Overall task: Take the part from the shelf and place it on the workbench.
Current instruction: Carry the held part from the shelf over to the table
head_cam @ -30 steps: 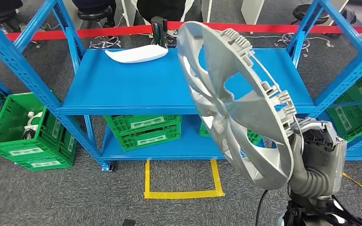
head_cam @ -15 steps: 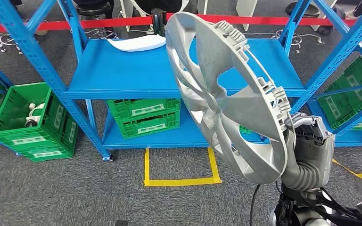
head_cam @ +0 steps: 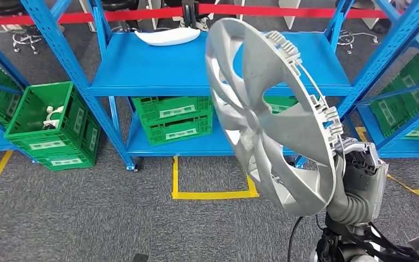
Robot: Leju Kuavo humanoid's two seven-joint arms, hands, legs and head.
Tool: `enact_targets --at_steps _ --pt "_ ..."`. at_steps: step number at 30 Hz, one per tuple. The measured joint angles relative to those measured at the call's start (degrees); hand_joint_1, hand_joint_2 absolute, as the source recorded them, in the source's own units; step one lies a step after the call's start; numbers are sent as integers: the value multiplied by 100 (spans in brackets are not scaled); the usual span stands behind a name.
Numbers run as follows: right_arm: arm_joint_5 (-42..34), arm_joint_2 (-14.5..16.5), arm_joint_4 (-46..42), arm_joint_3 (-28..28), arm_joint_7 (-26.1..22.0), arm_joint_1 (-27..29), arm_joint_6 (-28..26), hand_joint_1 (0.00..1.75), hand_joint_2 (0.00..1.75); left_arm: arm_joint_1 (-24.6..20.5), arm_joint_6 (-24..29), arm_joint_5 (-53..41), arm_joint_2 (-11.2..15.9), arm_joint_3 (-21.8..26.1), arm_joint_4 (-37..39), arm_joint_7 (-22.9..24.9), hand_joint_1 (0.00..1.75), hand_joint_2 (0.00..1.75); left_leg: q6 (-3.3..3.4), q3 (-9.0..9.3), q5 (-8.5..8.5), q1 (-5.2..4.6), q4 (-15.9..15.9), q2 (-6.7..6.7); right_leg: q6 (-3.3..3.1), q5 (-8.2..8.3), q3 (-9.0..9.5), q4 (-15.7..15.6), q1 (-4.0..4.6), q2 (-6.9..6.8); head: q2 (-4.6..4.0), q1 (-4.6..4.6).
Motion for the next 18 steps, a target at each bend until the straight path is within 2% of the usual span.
enact_targets --at_steps 1,2,4,5,6,7,8,9,10,11,12,13,15,16,17,18 --pt "-5 16 27 -1 -9 2 2 175 175 5 2 1 9 -1 1 1 0 175 -36 -62 -125 6 87 -11 -26 56 -63 -16 -17 -11 0 -14" --pt "-10 32 53 -1 -16 6 3 175 175 8 6 1 19 -1 1 1 0 175 -75 -140 -356 18 272 -31 -55 122 -140 -28 -35 -23 0 -43" --pt "-27 58 103 -1 -26 14 7 175 175 7 13 1 33 -2 1 2 0 175 -148 -307 -938 71 919 -63 -89 245 -299 2 -36 -31 0 -108" --pt "-36 70 126 -1 -28 16 9 175 175 6 15 0 40 -2 1 2 0 175 -176 -360 -1106 94 1270 -67 -90 300 -389 26 -35 -37 0 -123" --pt "-43 78 149 -1 -30 18 11 175 175 6 16 0 44 -2 1 2 0 175 -199 -359 -1128 114 1522 -67 -84 354 -486 59 -36 -43 0 -138" --pt "-46 85 171 -1 -31 18 14 175 175 6 16 0 48 -2 1 2 0 175 -214 -286 -1023 131 1614 -66 -73 402 -588 100 -38 -50 0 -150" --pt "-48 94 192 -1 -32 19 15 175 175 5 16 0 50 -2 1 2 0 175 -220 -120 -851 145 1521 -64 -60 440 -693 147 -41 -54 0 -165" --pt "-49 102 210 -1 -32 19 16 175 175 1 19 0 55 -2 1 4 0 175 -217 139 -709 154 1251 -62 -41 474 -790 200 -43 -57 0 -186" --pt "-49 109 222 -1 -32 20 17 175 175 -4 23 0 60 -2 1 7 0 175 -205 471 -668 154 863 -61 -20 497 -874 256 -39 -58 0 -203" --pt "-49 114 231 -2 -33 21 18 175 175 -10 27 -1 65 -2 1 10 0 175 -181 783 -722 151 443 -60 4 518 -939 308 -33 -60 0 -214" --pt "-54 115 237 -2 -37 24 21 175 175 -16 31 -1 71 -2 1 14 0 175 -153 1002 -815 145 113 -62 36 549 -986 351 -29 -63 0 -217" --pt "-61 116 244 -3 -44 26 26 175 175 -18 33 -2 77 -2 1 16 0 175 -117 1119 -892 133 -92 -64 67 584 -1017 373 -30 -66 0 -213" --pt "-91 125 262 -5 -63 32 34 175 175 -6 37 -2 85 -2 1 28 0 175 -32 1099 -875 132 -195 -65 142 627 -1061 398 -46 -57 0 -213" --pt "-103 131 273 -6 -73 36 39 175 175 0 39 -2 90 -2 1 38 0 175 13 1075 -830 137 -202 -62 178 558 -1097 468 -56 -45 0 -207" --pt "-113 136 282 -7 -80 41 44 175 175 2 42 -1 94 -2 1 48 0 175 51 1044 -783 147 -211 -58 215 410 -1165 642 -64 -32 0 -190" --pt "-116 138 291 -8 -86 46 48 175 175 1 44 -1 100 -2 1 55 0 175 77 1005 -741 149 -210 -56 249 192 -1268 935 -76 -20 0 -165"
